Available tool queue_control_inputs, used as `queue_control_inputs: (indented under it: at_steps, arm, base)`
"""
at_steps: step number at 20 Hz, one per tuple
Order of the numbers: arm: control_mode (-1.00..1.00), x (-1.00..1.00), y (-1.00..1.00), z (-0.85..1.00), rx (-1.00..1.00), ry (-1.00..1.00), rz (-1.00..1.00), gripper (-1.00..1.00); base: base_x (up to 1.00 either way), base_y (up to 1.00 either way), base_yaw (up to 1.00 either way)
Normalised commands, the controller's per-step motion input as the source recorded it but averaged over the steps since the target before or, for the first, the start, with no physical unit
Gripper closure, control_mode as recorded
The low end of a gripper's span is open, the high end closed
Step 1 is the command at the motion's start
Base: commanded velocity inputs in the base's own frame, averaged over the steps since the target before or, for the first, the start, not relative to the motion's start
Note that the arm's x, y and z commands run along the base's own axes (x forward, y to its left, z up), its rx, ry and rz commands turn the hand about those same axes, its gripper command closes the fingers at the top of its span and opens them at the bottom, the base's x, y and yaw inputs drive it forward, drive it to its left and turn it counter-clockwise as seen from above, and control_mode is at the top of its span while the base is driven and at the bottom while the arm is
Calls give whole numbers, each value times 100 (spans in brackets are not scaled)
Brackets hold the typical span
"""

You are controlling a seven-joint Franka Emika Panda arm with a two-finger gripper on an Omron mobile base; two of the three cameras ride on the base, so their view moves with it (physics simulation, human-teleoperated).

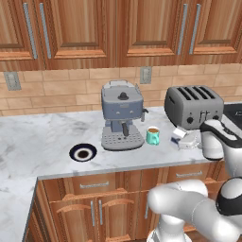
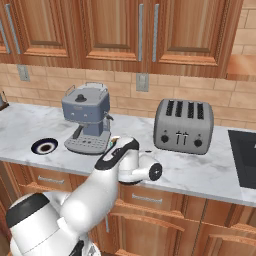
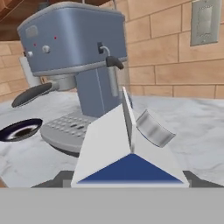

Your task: Take a sugar cube from the saucer and place it inside the coffee. Then, grab milk from the fridge and place it next to the coffee on the counter to sweeten the coffee.

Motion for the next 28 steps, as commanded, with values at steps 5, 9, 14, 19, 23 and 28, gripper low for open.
queue_control_inputs:
  at_steps: [5,9,14,19,23,28]
  arm:
    - [-100,10,-5,-11,0,0,0,100]
    - [-100,15,-2,-9,0,0,0,100]
    - [-100,30,0,-6,0,0,0,100]
    - [-100,30,-1,-9,0,-1,0,100]
    - [-100,34,-8,-13,0,0,0,100]
    - [-100,38,-1,-13,0,0,0,-100]
  base:
    - [0,0,0]
    - [0,0,0]
    - [0,0,0]
    - [0,0,0]
    - [0,0,0]
    - [0,0,0]
